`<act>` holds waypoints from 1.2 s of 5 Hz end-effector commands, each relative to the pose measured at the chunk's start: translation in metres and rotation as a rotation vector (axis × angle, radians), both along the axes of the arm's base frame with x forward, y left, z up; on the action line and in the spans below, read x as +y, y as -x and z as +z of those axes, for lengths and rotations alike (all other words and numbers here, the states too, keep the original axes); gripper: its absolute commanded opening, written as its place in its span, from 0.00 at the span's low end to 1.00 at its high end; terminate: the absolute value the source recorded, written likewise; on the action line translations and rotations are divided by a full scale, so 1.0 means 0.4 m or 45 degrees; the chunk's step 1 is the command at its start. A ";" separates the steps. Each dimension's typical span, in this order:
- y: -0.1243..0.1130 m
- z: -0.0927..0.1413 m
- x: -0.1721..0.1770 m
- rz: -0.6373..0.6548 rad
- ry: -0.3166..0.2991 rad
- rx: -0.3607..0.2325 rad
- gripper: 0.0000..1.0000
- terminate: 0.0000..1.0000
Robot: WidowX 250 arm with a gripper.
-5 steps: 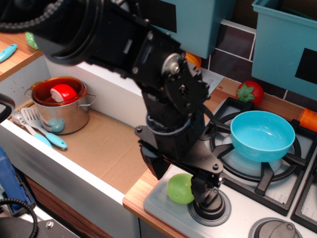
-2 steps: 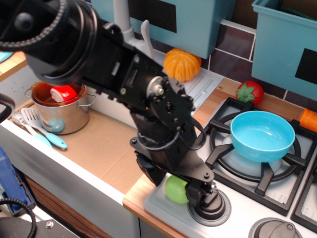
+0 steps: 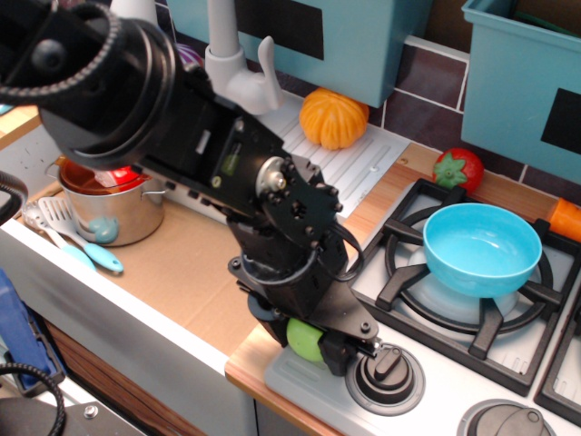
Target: Put pear in bowl
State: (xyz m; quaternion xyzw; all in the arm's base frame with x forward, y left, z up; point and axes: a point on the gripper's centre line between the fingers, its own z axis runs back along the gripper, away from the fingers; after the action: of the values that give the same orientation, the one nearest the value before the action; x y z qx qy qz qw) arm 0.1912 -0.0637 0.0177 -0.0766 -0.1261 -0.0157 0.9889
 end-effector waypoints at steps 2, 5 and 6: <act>-0.022 0.131 -0.038 0.000 -0.111 0.079 0.00 0.00; -0.141 0.243 -0.141 -0.117 -0.273 0.008 0.00 0.00; -0.176 0.261 -0.153 -0.139 -0.289 -0.001 0.00 0.00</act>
State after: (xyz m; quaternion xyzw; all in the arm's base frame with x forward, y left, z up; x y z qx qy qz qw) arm 0.2650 -0.1235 0.1110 0.0338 -0.1097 -0.0885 0.9894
